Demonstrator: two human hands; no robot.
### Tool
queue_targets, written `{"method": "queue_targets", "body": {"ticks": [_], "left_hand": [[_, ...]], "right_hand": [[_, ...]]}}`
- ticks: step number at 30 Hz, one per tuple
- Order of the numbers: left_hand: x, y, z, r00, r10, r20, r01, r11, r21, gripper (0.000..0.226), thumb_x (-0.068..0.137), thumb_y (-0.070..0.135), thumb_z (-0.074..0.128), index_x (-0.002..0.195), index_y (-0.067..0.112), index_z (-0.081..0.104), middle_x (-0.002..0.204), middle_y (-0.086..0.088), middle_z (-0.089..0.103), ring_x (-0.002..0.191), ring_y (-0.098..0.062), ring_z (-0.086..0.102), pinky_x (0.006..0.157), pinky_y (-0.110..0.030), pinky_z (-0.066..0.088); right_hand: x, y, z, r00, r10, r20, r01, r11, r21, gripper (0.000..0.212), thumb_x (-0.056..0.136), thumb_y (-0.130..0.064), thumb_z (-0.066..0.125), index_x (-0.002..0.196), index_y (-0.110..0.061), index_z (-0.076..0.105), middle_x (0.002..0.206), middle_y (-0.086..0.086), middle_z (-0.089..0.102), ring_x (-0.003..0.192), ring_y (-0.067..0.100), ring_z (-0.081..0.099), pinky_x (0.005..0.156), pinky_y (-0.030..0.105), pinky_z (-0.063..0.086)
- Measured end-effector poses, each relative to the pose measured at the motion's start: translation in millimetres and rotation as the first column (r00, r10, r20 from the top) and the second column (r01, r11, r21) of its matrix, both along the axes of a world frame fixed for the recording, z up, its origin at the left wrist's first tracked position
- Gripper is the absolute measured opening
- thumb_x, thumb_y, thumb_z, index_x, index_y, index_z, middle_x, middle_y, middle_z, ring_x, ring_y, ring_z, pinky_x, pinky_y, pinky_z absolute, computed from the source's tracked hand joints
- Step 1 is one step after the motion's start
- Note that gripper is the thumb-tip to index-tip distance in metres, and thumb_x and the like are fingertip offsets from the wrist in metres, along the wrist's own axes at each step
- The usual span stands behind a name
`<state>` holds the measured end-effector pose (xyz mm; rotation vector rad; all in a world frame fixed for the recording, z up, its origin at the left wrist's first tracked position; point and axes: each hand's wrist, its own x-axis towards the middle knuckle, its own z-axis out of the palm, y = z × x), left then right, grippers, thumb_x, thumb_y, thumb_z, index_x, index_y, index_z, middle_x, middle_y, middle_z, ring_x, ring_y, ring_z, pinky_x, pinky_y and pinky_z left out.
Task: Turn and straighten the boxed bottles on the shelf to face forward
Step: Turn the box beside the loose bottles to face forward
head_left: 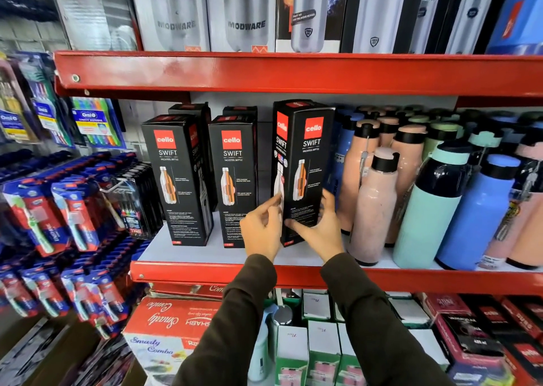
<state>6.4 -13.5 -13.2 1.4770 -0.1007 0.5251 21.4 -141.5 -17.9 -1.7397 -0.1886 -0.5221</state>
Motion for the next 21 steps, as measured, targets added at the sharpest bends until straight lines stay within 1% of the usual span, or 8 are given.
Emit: {"method": "queue_targets", "body": {"ticks": [2,5,8,9,11,15,18,21], "left_hand": [[-2.3,-2.0,1.7,1.000,-0.011,0.028,0.011,1.000,0.012,0.036,0.089,0.018,0.048,0.114,0.016,0.072,0.104,0.005,0.074,0.100,-0.005,0.071,0.094,-0.027,0.056],[-1.9,-3.3,1.7,0.997,-0.006,0.082,0.000,0.998,0.065,0.033,0.093,0.009,0.047,0.116,0.016,0.071,0.107,0.004,0.073,0.106,-0.008,0.069,0.093,-0.019,0.054],[3.9,-0.2,3.8,0.990,0.051,0.130,-0.073,0.983,0.171,0.042,0.095,0.004,0.043,0.132,0.017,0.059,0.126,0.004,0.064,0.114,0.004,0.059,0.096,-0.005,0.041],[6.6,1.0,5.4,0.990,0.064,0.129,-0.091,0.972,0.216,0.045,0.096,0.004,0.041,0.138,0.016,0.052,0.132,0.004,0.059,0.119,0.003,0.054,0.099,-0.004,0.036],[13.0,3.3,9.1,0.998,0.013,0.067,-0.032,0.958,0.284,0.047,0.101,0.007,0.036,0.147,0.014,0.038,0.142,-0.003,0.052,0.129,-0.006,0.047,0.105,-0.009,0.032],[22.3,8.8,9.4,0.992,-0.111,-0.051,0.122,0.935,0.333,0.046,0.104,0.017,0.035,0.150,0.016,0.031,0.134,-0.005,0.055,0.118,-0.009,0.047,0.095,-0.013,0.034],[23.5,12.7,3.1,0.994,-0.108,-0.032,0.113,0.944,0.311,0.043,0.102,0.017,0.040,0.146,0.017,0.038,0.126,0.004,0.057,0.115,-0.008,0.052,0.086,0.000,0.038],[19.7,11.8,-1.0,0.997,-0.079,-0.002,0.075,0.945,0.317,0.042,0.101,0.015,0.045,0.142,0.018,0.041,0.120,0.009,0.057,0.107,-0.002,0.056,0.080,0.008,0.035]], "right_hand": [[2.0,-1.8,1.2,1.000,-0.016,0.018,0.016,1.000,0.012,0.097,0.055,-0.027,0.092,0.134,-0.031,0.036,0.123,-0.013,0.061,0.116,0.005,0.059,0.098,0.029,0.049],[2.5,-6.5,4.2,1.000,-0.029,0.005,0.029,1.000,-0.001,0.093,0.054,-0.030,0.090,0.130,-0.034,0.036,0.117,-0.022,0.059,0.115,0.006,0.059,0.101,0.037,0.049],[1.2,-12.6,8.7,0.999,-0.044,-0.002,0.044,0.999,-0.030,0.093,0.055,-0.023,0.088,0.130,-0.036,0.035,0.113,-0.027,0.054,0.116,0.011,0.058,0.102,0.037,0.048],[1.5,-14.5,9.5,0.999,-0.039,-0.006,0.039,0.998,-0.040,0.092,0.057,-0.020,0.088,0.131,-0.034,0.035,0.114,-0.026,0.053,0.117,0.013,0.057,0.102,0.037,0.048],[1.8,-16.7,11.2,1.000,-0.005,-0.024,0.003,0.999,-0.054,0.093,0.061,-0.013,0.086,0.136,-0.028,0.033,0.119,-0.017,0.054,0.120,0.015,0.055,0.105,0.039,0.046],[6.3,-19.3,12.2,0.992,0.097,-0.078,-0.105,0.989,-0.102,0.099,0.071,-0.005,0.079,0.149,-0.021,0.019,0.139,-0.007,0.045,0.133,0.015,0.045,0.115,0.041,0.036],[10.0,-21.4,11.1,0.985,0.149,-0.092,-0.164,0.971,-0.175,0.099,0.080,-0.007,0.071,0.152,-0.030,0.006,0.157,-0.005,0.026,0.145,0.011,0.027,0.120,0.041,0.027],[10.5,-21.1,9.9,0.979,0.182,-0.097,-0.199,0.953,-0.227,0.089,0.087,-0.005,0.061,0.141,-0.052,0.008,0.155,-0.011,0.023,0.145,0.009,0.024,0.121,0.041,0.025]]}}
